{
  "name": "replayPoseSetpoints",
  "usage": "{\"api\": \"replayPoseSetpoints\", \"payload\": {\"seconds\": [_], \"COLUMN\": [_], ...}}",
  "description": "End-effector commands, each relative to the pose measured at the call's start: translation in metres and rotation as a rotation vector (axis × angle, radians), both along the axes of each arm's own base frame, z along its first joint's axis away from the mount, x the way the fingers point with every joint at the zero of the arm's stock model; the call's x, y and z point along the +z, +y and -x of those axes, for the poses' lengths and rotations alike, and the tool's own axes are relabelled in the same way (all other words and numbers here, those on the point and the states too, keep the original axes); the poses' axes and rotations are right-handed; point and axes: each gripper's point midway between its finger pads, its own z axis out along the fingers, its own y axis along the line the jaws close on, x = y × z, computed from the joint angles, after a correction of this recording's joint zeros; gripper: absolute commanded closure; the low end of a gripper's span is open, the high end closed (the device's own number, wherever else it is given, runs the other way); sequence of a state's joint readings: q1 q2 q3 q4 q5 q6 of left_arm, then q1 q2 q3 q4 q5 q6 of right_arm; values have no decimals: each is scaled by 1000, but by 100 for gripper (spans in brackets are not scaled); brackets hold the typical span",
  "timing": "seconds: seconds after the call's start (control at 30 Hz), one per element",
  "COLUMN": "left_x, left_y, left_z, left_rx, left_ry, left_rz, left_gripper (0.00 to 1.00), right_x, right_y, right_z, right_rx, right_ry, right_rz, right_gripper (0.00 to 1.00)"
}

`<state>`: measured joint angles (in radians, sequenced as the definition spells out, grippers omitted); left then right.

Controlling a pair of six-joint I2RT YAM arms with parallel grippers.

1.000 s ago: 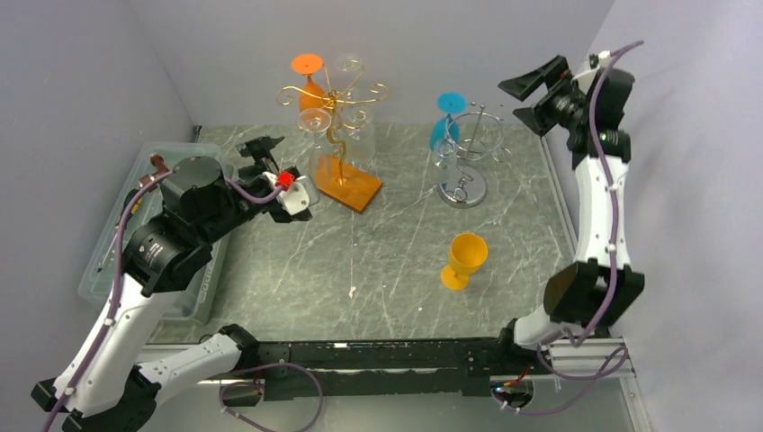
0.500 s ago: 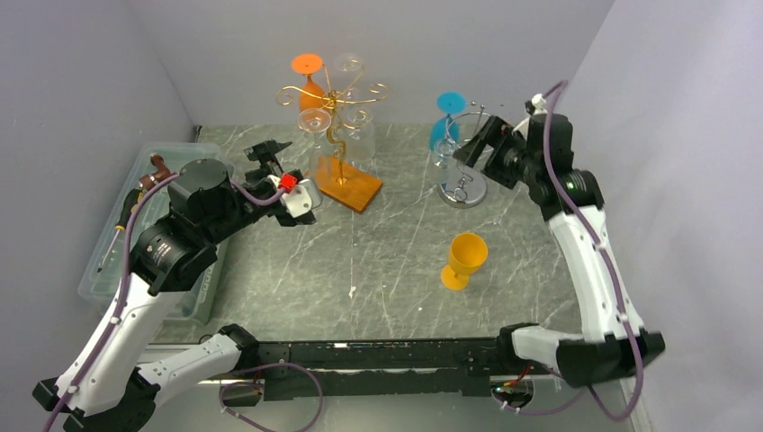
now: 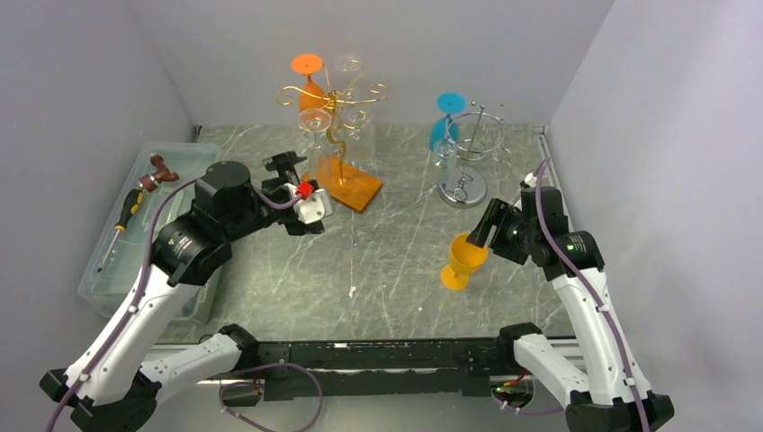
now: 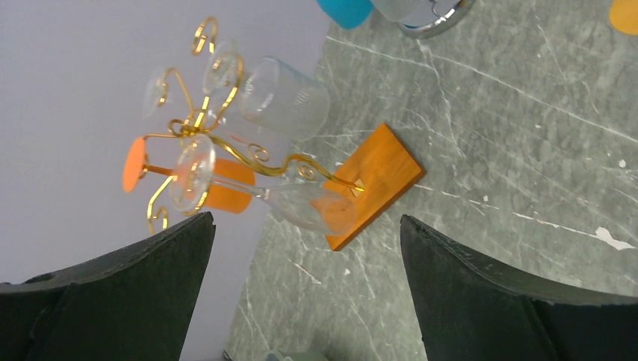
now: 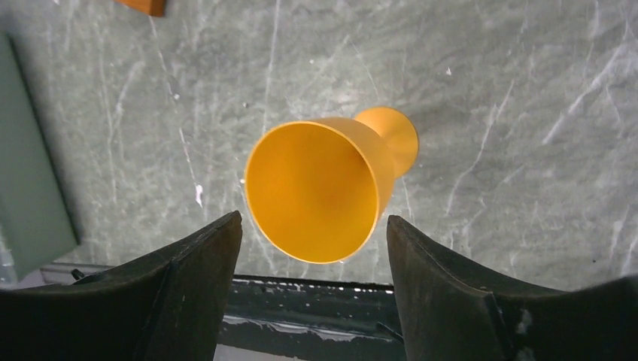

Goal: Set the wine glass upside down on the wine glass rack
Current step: Pick up the wine glass at the center of the board.

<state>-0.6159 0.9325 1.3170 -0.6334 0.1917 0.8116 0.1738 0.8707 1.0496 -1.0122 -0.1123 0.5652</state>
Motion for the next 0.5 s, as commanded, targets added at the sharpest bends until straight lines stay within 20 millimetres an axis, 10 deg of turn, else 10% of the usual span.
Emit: {"api": "replayPoseSetpoints", "payload": {"seconds": [0.0, 0.33, 0.47], "left_x": [-10, -25, -26], "left_y": [-9, -7, -11], "left_z": [1, 4, 8], "left_rx": [-42, -42, -49], "left_ry": [22, 56, 101], "left_rz": [-7, -17, 17], "left_gripper": [1, 1, 0], "right_x": [-16, -63, -54], "right_y": [-6, -3, 4], "right_z": [7, 1, -3], "right_rx": [5, 17, 28], "right_ry": [24, 104, 69], "right_rz": [41, 48, 13], "right_gripper": [31, 53, 90]}}
